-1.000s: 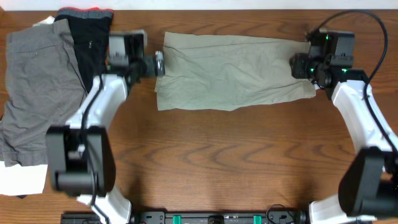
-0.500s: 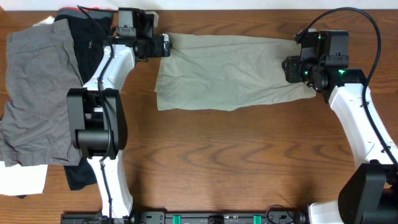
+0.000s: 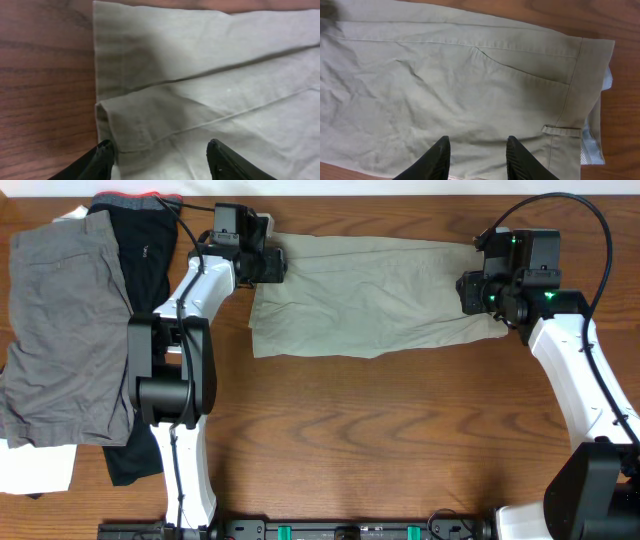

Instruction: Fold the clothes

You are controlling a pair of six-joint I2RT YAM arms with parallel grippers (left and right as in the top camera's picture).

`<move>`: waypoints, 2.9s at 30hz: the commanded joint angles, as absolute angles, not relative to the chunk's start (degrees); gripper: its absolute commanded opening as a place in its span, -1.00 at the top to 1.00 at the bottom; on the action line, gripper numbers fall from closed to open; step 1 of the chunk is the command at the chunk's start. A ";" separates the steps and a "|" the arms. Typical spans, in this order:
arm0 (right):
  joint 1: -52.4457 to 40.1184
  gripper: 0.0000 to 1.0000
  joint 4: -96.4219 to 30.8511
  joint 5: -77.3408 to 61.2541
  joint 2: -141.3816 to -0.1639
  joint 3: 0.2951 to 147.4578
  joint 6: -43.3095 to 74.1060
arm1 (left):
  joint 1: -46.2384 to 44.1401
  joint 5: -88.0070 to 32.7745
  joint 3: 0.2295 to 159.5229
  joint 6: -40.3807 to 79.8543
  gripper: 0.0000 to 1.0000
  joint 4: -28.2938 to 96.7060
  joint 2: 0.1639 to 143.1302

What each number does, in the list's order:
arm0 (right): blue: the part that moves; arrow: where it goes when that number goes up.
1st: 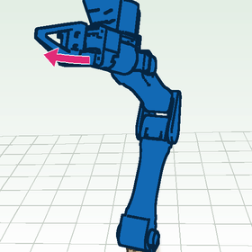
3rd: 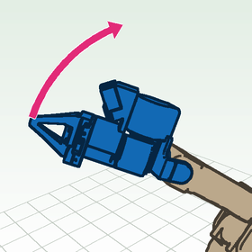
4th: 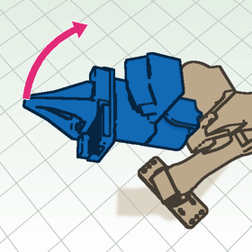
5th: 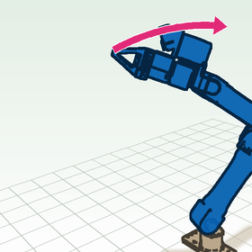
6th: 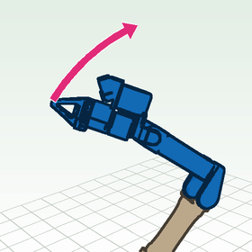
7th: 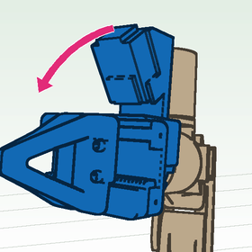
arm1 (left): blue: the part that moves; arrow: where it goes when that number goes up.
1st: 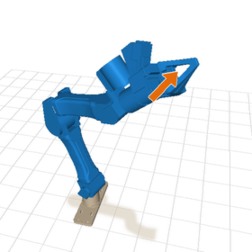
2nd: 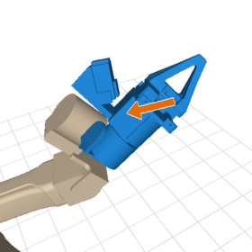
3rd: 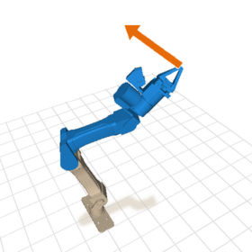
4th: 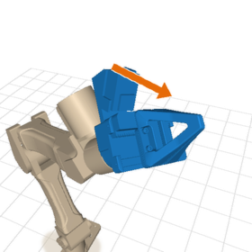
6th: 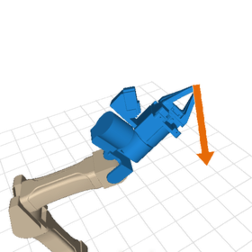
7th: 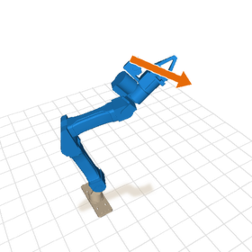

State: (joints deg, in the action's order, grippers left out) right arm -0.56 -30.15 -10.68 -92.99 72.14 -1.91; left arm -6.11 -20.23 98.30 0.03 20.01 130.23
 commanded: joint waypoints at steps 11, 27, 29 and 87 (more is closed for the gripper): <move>-0.93 0.28 -30.20 -9.15 -93.30 72.20 -1.32 | -5.98 -15.79 99.53 3.84 0.52 17.21 133.80; -0.93 0.25 -30.24 -9.04 -93.32 72.20 -1.32 | -6.00 -15.79 99.57 5.26 0.88 17.04 125.03; -0.93 0.25 -30.22 -9.04 -93.32 72.20 -1.32 | -5.98 -15.79 99.57 5.26 0.88 16.82 123.52; -4.69 0.87 -27.62 -12.51 -118.30 71.46 4.67 | -4.19 -6.33 99.26 1.72 -0.96 34.72 113.16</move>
